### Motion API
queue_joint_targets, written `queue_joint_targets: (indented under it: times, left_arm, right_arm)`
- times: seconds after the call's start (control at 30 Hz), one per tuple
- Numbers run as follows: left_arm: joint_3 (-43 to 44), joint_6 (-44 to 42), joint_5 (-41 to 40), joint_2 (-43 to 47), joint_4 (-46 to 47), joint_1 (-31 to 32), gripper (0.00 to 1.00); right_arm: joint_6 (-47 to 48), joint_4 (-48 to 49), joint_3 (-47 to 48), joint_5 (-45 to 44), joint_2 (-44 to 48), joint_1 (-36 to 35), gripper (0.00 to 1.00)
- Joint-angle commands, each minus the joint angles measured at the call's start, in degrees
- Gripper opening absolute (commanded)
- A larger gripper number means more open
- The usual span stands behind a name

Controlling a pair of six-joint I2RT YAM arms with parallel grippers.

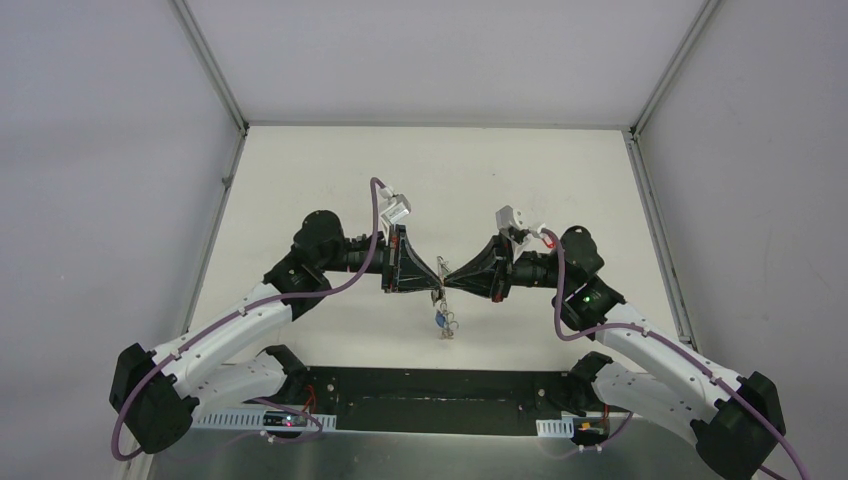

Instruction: Put the keys on the keyring

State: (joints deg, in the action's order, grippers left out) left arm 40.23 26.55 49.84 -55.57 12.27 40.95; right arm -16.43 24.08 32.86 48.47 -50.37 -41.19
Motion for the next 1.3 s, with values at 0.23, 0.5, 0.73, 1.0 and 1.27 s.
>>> queue_joint_targets:
  times: [0.23, 0.5, 0.73, 1.0, 1.27]
  left_arm:
    - [3.6, -1.7, -0.5, 0.4, 0.9, 0.7, 0.1]
    - [2.8, -0.2, -0.2, 0.5, 4.9, 1.1, 0.17]
    - [2.7, -0.5, -0.5, 0.3, 5.0, 1.0, 0.04]
    - [4.7, -2.1, -1.3, 0.6, 1.5, 1.2, 0.0]
    - [10.4, -8.6, -3.5, 0.5, -10.3, 1.4, 0.0]
  right_arm:
    - [-0.6, 3.4, 0.2, -1.2, 1.4, -0.2, 0.0]
    - [-0.7, 3.5, -0.3, -2.4, 1.9, -0.2, 0.0]
    - [-0.8, 3.4, -0.3, -2.3, 2.0, -0.2, 0.0]
    - [-0.9, 3.4, -0.4, -2.6, 2.0, -0.2, 0.0]
    - [-0.8, 3.5, -0.4, -2.1, 1.8, -0.2, 0.0]
